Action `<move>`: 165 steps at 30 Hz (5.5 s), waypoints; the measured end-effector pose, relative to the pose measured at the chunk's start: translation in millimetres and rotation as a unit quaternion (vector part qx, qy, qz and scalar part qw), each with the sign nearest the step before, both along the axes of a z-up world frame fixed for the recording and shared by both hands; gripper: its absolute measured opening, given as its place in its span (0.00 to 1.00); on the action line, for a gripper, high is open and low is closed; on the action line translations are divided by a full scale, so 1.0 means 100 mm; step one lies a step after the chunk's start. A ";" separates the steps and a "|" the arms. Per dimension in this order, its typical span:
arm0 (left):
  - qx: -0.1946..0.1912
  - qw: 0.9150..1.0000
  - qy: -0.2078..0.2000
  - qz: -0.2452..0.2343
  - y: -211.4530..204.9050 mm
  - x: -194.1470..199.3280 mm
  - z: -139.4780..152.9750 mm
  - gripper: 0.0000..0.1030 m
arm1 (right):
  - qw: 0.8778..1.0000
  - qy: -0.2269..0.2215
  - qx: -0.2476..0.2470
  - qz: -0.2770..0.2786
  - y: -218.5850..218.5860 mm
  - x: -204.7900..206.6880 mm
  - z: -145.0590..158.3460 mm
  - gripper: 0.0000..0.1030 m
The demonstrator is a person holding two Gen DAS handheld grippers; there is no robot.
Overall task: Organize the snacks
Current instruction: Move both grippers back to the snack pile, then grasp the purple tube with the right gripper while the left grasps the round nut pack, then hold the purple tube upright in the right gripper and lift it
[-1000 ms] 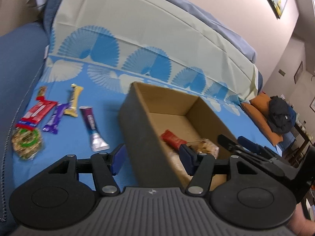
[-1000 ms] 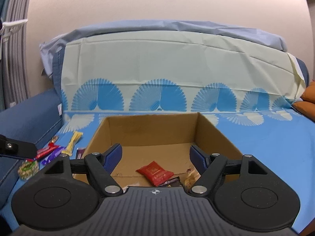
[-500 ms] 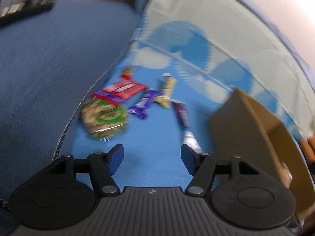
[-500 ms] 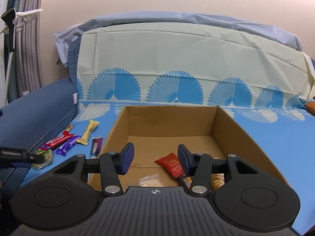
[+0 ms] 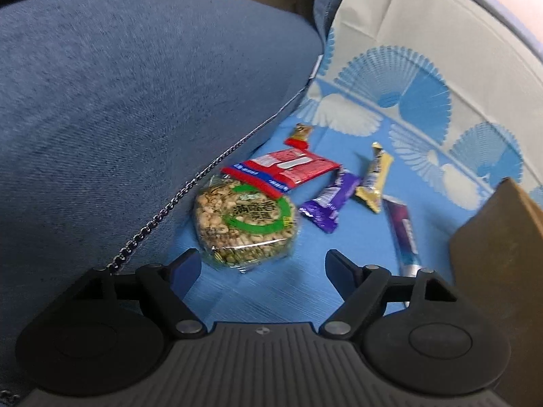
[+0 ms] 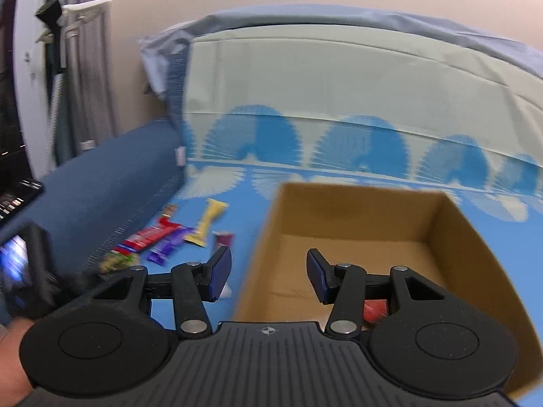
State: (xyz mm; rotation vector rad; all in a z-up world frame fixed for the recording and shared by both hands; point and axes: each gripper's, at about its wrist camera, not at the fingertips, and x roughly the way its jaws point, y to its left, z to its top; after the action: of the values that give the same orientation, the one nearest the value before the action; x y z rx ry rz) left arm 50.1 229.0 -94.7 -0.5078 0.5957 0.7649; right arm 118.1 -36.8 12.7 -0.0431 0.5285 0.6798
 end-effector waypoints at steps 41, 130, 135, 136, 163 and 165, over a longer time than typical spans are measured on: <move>-0.088 0.994 -0.010 -0.069 0.16 -0.03 0.10 0.72 | 0.976 0.148 -0.143 0.070 1.66 0.44 -0.67 0.13; -0.070 0.946 0.178 -0.262 -0.36 0.01 0.10 0.91 | 0.981 0.143 -0.114 0.061 0.75 -0.82 -1.23 0.39; -0.076 0.947 0.173 -0.260 -0.35 -0.01 0.11 0.91 | 0.982 0.141 -0.116 0.057 0.75 -0.83 -1.23 0.34; -0.075 0.947 0.174 -0.260 -0.35 -0.01 0.12 0.91 | 0.982 0.141 -0.116 0.056 0.75 -0.82 -1.23 0.32; -0.065 0.959 0.124 -0.245 -0.32 -0.14 0.26 0.79 | 0.990 0.091 -0.104 0.036 0.67 -0.95 -1.07 0.13; -0.067 0.960 0.118 -0.245 -0.31 -0.16 0.27 0.79 | 0.990 0.088 -0.103 0.036 0.68 -0.95 -1.06 0.13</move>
State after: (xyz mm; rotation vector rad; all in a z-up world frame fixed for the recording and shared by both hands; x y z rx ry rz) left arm 34.0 197.6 -67.8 -0.3715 0.9586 0.3139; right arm 23.2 31.6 -93.3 -0.1972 0.7688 0.7005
